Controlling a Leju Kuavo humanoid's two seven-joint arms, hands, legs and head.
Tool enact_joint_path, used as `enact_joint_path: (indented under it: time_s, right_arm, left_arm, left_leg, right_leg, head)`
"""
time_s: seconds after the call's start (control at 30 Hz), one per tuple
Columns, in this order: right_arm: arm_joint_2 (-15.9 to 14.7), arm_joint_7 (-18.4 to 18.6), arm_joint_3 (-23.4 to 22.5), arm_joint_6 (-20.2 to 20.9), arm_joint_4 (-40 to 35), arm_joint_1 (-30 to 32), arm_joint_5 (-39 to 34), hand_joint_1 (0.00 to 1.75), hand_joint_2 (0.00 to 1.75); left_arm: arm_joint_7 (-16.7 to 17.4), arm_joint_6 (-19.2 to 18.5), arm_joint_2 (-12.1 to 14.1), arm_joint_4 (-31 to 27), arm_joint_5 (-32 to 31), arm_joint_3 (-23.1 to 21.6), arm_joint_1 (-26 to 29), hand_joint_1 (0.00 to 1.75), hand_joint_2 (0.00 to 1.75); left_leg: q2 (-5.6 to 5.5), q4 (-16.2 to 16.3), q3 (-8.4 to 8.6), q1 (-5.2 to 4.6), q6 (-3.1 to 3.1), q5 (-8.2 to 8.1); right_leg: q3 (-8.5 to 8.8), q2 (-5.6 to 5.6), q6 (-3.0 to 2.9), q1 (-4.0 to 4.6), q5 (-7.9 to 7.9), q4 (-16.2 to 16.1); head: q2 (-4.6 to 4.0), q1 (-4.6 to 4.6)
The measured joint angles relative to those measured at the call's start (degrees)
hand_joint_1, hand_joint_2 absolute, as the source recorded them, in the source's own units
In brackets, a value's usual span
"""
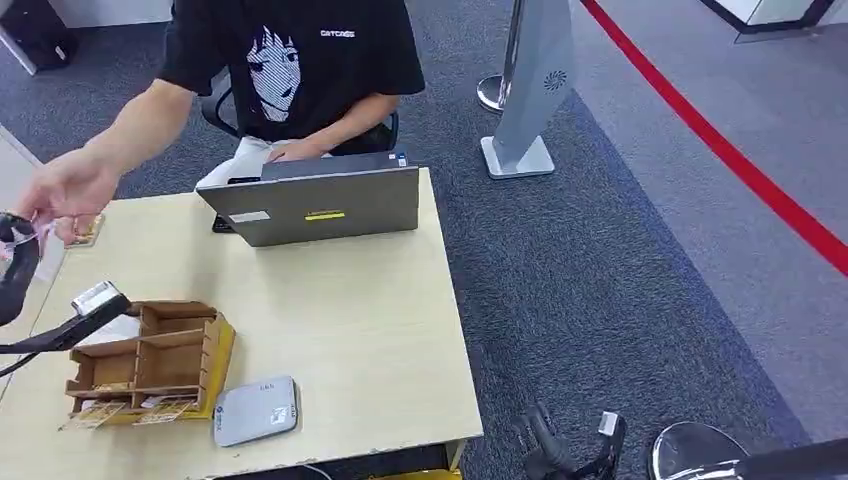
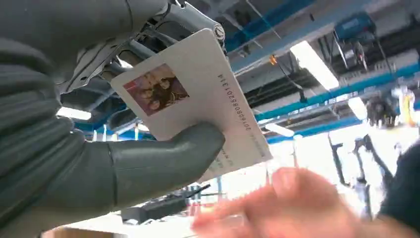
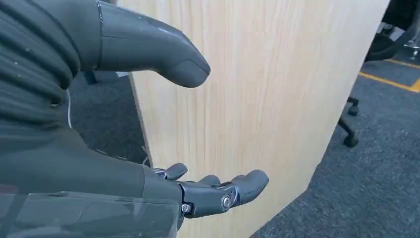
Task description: Pass the card to the sensor for recognition and then transmit it.
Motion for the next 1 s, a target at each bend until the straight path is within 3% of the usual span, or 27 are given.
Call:
enact_joint_path:
  time_s: [0.07,0.17,0.27,0.4,0.63,0.77,1.0]
  right_arm:
    - [0.0,-0.7,0.0,0.0,0.0,0.2,-0.5,0.00,1.75]
    - [0.0,-1.6,-0.1,0.0,-0.2,1.0,-1.6,0.00,1.75]
    - [0.0,-1.8,-0.4,0.0,-0.8,1.9,-2.1,0.00,1.75]
    - [0.0,-1.8,-1.1,-0.4,-2.0,2.3,-1.8,0.00,1.75]
    - [0.0,-0.9,-1.6,-1.5,-4.3,2.7,-0.3,0.00,1.75]
    - [0.0,-0.3,-1.6,-1.7,-4.7,2.5,0.4,0.00,1.75]
    - [0.0,0.0,-1.6,-1.6,-4.5,1.8,1.2,0.00,1.75]
  left_arm:
    - [-2.3,4.6,-1.5,-3.6,1.9,0.8,4.6,1.75,1.75]
    - [-4.7,11.1,-5.0,-11.7,0.1,1.0,15.0,1.75,1.75]
    - [-3.4,13.5,-7.6,-17.0,-1.9,0.0,23.5,1.75,1.75]
    - [0.2,12.6,-9.1,-19.9,0.9,-2.9,30.0,1.75,1.75]
    - [3.5,7.9,-10.9,-18.7,4.5,-5.9,33.1,1.75,1.75]
    - [4.6,4.6,-11.9,-14.2,6.4,-6.9,32.7,1.75,1.75]
    - [3.6,3.8,-13.5,-5.6,5.9,-8.4,29.7,1.75,1.75]
  left_leg:
    - [0.11,0.0,0.01,-0.02,0.06,-0.07]
    - [0.29,0.0,0.06,-0.05,0.13,-0.31]
    - [0.33,0.0,0.03,-0.05,0.29,-0.42]
    - [0.29,0.0,0.01,-0.06,0.30,-0.43]
    - [0.23,0.0,0.05,-0.05,0.30,-0.41]
    - [0.21,0.0,0.07,-0.05,0.29,-0.40]
    - [0.14,0.0,0.05,-0.05,0.29,-0.40]
  right_leg:
    - [-0.01,0.13,0.01,-0.01,-0.01,0.0]
    - [-0.02,0.32,0.14,-0.03,-0.14,-0.1]
    - [-0.02,0.33,0.20,-0.03,-0.21,-0.1]
    - [-0.01,0.28,0.27,-0.04,-0.25,-0.2]
    - [0.04,0.22,0.25,-0.03,-0.22,-0.2]
    - [0.05,0.22,0.23,-0.03,-0.20,-0.1]
    - [0.06,0.17,0.23,-0.03,-0.20,-0.1]
  head:
    - [-0.02,0.00]
    - [0.00,-0.02]
    - [0.00,0.07]
    - [0.00,0.04]
    - [-0.02,0.04]
    - [0.00,0.02]
    - [0.00,0.04]
